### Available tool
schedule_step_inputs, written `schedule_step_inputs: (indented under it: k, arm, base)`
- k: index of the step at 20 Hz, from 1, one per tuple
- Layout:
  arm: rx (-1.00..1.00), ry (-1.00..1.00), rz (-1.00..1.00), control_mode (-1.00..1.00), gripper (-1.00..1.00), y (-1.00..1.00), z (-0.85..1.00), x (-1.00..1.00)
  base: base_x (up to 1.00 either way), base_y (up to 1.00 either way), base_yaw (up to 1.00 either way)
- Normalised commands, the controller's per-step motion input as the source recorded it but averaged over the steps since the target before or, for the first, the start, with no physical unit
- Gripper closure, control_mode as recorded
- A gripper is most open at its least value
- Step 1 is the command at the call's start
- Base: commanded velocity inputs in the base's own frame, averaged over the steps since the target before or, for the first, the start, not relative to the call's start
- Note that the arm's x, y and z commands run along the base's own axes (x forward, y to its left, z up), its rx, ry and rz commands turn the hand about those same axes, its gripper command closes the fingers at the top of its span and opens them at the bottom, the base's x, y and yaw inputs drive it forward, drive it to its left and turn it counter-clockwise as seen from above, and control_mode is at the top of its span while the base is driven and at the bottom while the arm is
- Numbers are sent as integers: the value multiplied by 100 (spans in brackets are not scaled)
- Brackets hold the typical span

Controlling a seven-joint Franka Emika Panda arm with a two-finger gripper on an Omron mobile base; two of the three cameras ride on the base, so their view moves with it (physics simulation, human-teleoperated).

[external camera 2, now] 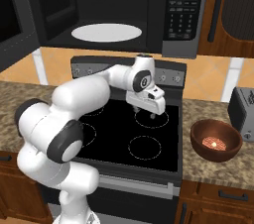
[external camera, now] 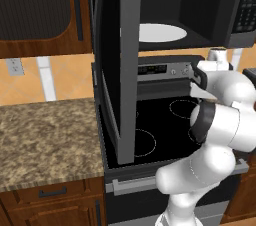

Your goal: Open the microwave, place the bowl with waffle inside the microwave, then close the microwave door and turn it on.

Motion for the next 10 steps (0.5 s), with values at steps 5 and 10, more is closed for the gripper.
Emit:
schedule_step_inputs:
  k: [5,10]
  arm:
    - [-13,0,6,-100,-100,-41,0,0]
    - [-10,0,6,-100,-100,-68,0,6]
  base:
    - [0,0,0]
    - [0,0,0]
